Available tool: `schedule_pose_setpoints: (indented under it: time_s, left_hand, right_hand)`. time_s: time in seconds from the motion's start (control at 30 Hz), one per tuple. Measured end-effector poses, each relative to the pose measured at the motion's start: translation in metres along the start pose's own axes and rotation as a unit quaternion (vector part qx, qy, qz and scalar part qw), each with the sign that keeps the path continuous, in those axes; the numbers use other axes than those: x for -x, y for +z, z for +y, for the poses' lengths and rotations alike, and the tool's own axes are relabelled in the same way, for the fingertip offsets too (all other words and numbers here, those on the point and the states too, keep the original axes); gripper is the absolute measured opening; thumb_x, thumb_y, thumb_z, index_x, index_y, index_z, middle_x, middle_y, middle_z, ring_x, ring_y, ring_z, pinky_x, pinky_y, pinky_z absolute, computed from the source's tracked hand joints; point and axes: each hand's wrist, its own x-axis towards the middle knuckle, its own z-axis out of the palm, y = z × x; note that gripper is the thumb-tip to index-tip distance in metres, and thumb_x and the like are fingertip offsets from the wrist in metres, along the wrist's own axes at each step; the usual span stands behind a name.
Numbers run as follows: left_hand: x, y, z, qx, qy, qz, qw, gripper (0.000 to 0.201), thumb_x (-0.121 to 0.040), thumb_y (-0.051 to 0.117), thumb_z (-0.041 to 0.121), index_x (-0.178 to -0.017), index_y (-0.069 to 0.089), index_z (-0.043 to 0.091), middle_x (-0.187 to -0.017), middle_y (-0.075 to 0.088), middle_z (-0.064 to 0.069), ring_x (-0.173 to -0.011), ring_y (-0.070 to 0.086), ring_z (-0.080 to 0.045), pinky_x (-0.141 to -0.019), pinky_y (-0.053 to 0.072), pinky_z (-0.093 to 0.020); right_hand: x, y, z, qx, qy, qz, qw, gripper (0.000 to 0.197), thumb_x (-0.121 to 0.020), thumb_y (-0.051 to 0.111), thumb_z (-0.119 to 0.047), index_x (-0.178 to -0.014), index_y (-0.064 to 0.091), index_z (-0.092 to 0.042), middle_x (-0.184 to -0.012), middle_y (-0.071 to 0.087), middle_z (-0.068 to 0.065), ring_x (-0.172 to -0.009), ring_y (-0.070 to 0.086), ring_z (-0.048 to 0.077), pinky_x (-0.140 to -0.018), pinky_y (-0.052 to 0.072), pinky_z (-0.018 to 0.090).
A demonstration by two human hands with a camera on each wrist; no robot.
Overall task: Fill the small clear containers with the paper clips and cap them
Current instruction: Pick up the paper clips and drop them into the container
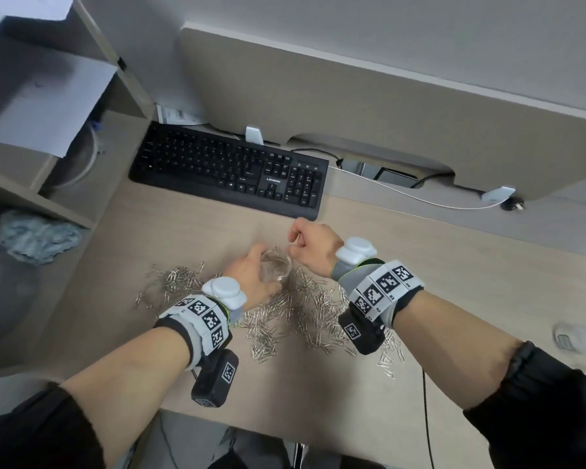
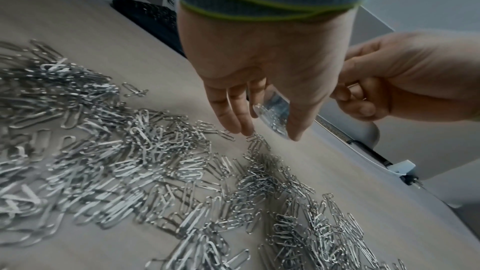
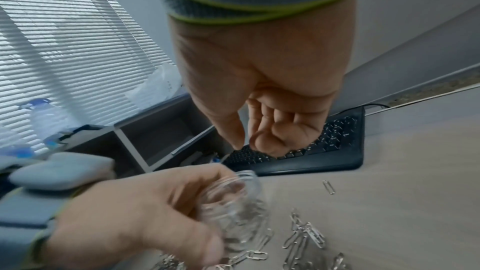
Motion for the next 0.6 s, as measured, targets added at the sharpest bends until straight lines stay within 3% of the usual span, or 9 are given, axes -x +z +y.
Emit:
schedule_pose_setpoints:
  time_s: [0.1,0.17,0.33,0.4,0.47,0.53,0.6]
  left_hand:
    - [0.007,-0.006,-0.014,-0.007,-0.006,0.000,1.000,0.071,-0.079,0.076,0.039,-0.136,0.036,0.026,-0.084,0.065,0.012,-0.077,0.065,-0.013,-0.071,0.057,-0.033]
    - [0.012,-0.012,-0.027,-0.001,-0.017,0.004,1.000,0.073,-0.079,0.076,0.041,-0.137,0.035,0.025,-0.088,0.067,0.010,-0.077,0.066,-0.013,-0.072,0.058,-0.035]
    - [0.025,-0.026,-0.057,0.034,-0.050,0.006,0.998,0.068,-0.078,0.077,0.040,-0.133,0.039,0.029,-0.089,0.069,0.008,-0.071,0.067,-0.011,-0.068,0.059,-0.036]
    - [0.029,-0.029,-0.066,0.052,-0.058,0.016,0.997,0.064,-0.077,0.077,0.040,-0.130,0.043,0.032,-0.089,0.070,0.007,-0.078,0.068,-0.012,-0.074,0.058,-0.037]
    - [0.032,-0.029,-0.071,0.052,-0.072,0.027,0.996,0.065,-0.077,0.076,0.039,-0.131,0.043,0.029,-0.096,0.070,0.006,-0.084,0.067,-0.014,-0.078,0.057,-0.037]
    - [0.035,-0.028,-0.073,0.055,-0.079,0.034,0.995,0.057,-0.078,0.076,0.035,-0.126,0.045,0.034,-0.094,0.069,0.006,-0.081,0.066,-0.013,-0.075,0.056,-0.035]
    - [0.037,-0.026,-0.071,0.067,-0.075,0.034,0.994,0.049,-0.078,0.076,0.032,-0.113,0.045,0.046,-0.087,0.069,0.008,-0.075,0.066,-0.010,-0.069,0.055,-0.031]
  right_hand:
    - [-0.023,0.003,0.015,0.028,0.059,0.014,0.998,0.011,-0.090,0.056,-0.018,-0.099,0.059,-0.012,-0.091,0.063,0.003,-0.079,0.058,0.023,-0.065,0.044,0.028]
    - [-0.042,0.009,0.025,0.087,0.112,-0.001,0.990,0.011,-0.092,0.053,-0.016,-0.100,0.059,-0.011,-0.099,0.066,0.010,-0.078,0.060,0.027,-0.063,0.046,0.030]
    - [-0.075,0.027,0.032,0.240,0.164,-0.063,0.955,0.037,-0.093,0.054,-0.020,-0.124,0.046,0.000,-0.113,0.059,0.014,-0.102,0.062,0.034,-0.081,0.050,0.038]
    - [-0.079,0.037,0.024,0.271,0.155,-0.062,0.948,0.049,-0.090,0.059,-0.029,-0.129,0.042,-0.006,-0.124,0.052,0.013,-0.106,0.061,0.037,-0.082,0.051,0.044]
    - [-0.080,0.047,0.015,0.304,0.101,-0.080,0.944,0.052,-0.092,0.055,-0.038,-0.134,0.040,-0.010,-0.127,0.046,0.010,-0.102,0.060,0.037,-0.071,0.045,0.040]
    - [-0.078,0.054,0.006,0.328,0.049,-0.103,0.938,0.053,-0.095,0.052,-0.033,-0.139,0.037,-0.007,-0.129,0.046,0.011,-0.102,0.061,0.033,-0.069,0.043,0.037]
    - [-0.072,0.064,0.002,0.315,0.011,-0.116,0.942,0.052,-0.094,0.054,-0.029,-0.138,0.037,-0.007,-0.127,0.048,0.012,-0.101,0.060,0.031,-0.074,0.049,0.036]
